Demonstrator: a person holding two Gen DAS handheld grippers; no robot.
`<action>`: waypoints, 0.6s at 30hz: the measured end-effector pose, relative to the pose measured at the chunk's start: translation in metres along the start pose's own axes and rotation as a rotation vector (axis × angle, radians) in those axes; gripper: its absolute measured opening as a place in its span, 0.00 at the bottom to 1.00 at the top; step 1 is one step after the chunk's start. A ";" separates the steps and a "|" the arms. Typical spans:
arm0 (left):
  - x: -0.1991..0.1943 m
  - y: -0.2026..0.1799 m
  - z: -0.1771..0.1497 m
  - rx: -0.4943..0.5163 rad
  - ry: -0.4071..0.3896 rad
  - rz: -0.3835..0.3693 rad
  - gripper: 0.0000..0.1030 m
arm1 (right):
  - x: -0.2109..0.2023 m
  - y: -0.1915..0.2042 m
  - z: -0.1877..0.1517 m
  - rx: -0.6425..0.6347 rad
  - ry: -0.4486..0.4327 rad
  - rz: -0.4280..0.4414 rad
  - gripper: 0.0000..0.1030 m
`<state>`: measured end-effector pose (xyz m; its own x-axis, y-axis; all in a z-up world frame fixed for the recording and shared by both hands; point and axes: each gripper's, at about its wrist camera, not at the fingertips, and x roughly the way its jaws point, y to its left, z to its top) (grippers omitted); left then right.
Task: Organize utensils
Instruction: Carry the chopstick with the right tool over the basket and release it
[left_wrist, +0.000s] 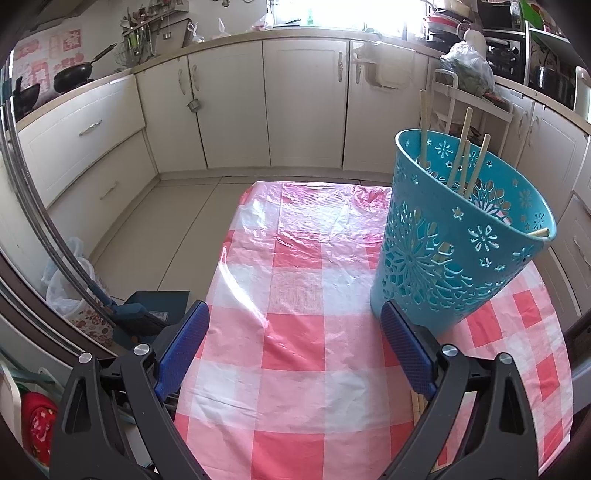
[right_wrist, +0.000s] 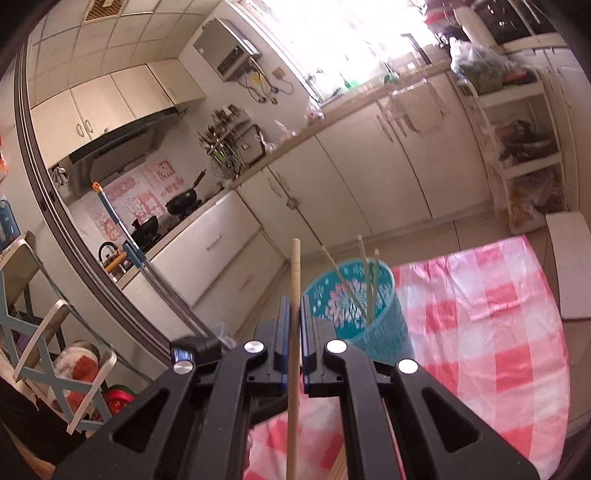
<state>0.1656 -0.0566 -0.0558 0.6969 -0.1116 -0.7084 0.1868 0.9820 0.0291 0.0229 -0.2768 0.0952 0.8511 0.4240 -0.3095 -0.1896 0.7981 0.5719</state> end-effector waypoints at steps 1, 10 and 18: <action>0.000 0.000 0.000 -0.001 0.000 -0.001 0.87 | 0.005 0.004 0.010 -0.009 -0.022 0.000 0.06; -0.002 0.002 0.003 -0.015 -0.002 -0.022 0.87 | 0.079 0.008 0.062 0.008 -0.240 -0.190 0.06; -0.002 0.008 0.009 -0.055 0.002 -0.049 0.87 | 0.113 -0.010 0.046 -0.050 -0.209 -0.323 0.06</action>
<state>0.1722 -0.0499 -0.0479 0.6867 -0.1598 -0.7092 0.1822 0.9822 -0.0449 0.1437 -0.2563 0.0890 0.9513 0.0550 -0.3033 0.0855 0.8983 0.4310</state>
